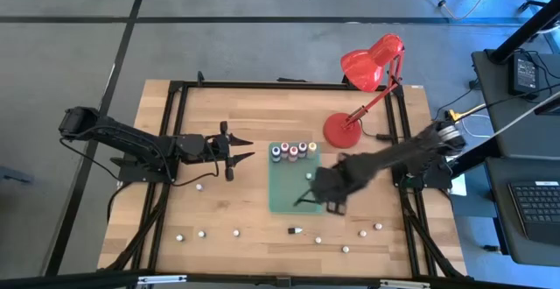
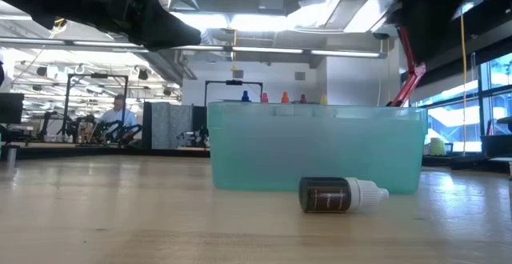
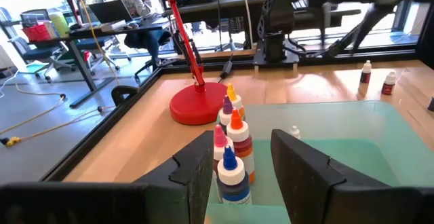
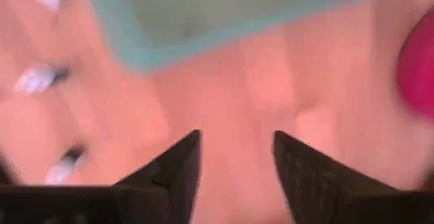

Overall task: Pick & Place food coloring
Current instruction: Put the small pink food coloring bottle into the green bin

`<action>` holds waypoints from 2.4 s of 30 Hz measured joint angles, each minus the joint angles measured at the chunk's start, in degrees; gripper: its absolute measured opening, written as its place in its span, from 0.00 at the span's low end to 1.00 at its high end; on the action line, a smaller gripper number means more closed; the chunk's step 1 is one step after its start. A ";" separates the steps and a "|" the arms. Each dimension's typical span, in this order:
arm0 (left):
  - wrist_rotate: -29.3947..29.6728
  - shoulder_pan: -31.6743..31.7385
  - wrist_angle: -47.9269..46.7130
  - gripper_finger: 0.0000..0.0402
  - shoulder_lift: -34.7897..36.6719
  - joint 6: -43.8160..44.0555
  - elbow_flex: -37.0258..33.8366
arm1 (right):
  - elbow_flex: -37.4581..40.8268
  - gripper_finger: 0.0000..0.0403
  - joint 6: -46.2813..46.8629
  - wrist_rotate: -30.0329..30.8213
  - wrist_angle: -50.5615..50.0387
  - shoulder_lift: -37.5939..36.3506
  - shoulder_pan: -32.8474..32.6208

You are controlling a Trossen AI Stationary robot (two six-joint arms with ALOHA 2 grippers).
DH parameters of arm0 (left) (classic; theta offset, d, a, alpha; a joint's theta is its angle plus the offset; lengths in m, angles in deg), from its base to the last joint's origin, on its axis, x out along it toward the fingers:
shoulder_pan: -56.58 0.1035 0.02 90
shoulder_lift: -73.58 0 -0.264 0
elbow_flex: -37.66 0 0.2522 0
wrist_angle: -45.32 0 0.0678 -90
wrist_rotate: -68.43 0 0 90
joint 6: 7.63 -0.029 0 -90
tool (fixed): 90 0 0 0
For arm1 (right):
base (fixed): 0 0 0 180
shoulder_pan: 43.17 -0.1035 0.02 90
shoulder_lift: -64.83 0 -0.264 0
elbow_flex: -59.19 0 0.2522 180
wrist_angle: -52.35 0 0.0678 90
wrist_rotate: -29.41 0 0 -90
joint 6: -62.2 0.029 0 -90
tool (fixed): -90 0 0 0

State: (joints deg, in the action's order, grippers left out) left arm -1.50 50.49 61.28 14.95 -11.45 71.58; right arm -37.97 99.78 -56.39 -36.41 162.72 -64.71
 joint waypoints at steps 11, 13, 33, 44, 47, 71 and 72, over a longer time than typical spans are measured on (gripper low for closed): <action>-0.01 -0.02 0.01 0.36 0.00 0.04 0.00 | 12.73 0.46 37.73 -2.40 0.82 -7.15 -19.05; 0.00 -0.01 0.03 0.36 0.00 0.20 0.00 | 14.76 0.46 44.09 -3.11 2.17 -7.19 -21.42; 0.00 -0.02 0.38 0.36 0.00 4.57 0.00 | 32.18 0.46 58.25 -9.30 24.32 -7.15 -28.65; 0.00 -0.01 0.38 0.36 0.00 4.57 0.00 | 33.05 0.45 58.25 -10.89 25.81 -7.15 -28.65; 0.00 -0.02 0.38 0.36 0.00 4.57 0.00 | 33.05 0.42 58.21 -11.40 25.45 -7.15 -28.65; 0.01 -0.01 0.51 0.36 0.00 3.97 0.00 | 14.27 0.15 33.70 -6.14 -3.45 -10.80 -15.08; 0.02 -0.01 0.51 0.36 0.00 4.14 0.00 | 13.04 0.15 29.67 -5.21 -2.91 -10.80 -13.08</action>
State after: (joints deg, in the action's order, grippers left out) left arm -1.47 50.48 61.80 14.95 -7.30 71.58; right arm -24.93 129.45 -61.59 -39.32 151.92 -77.79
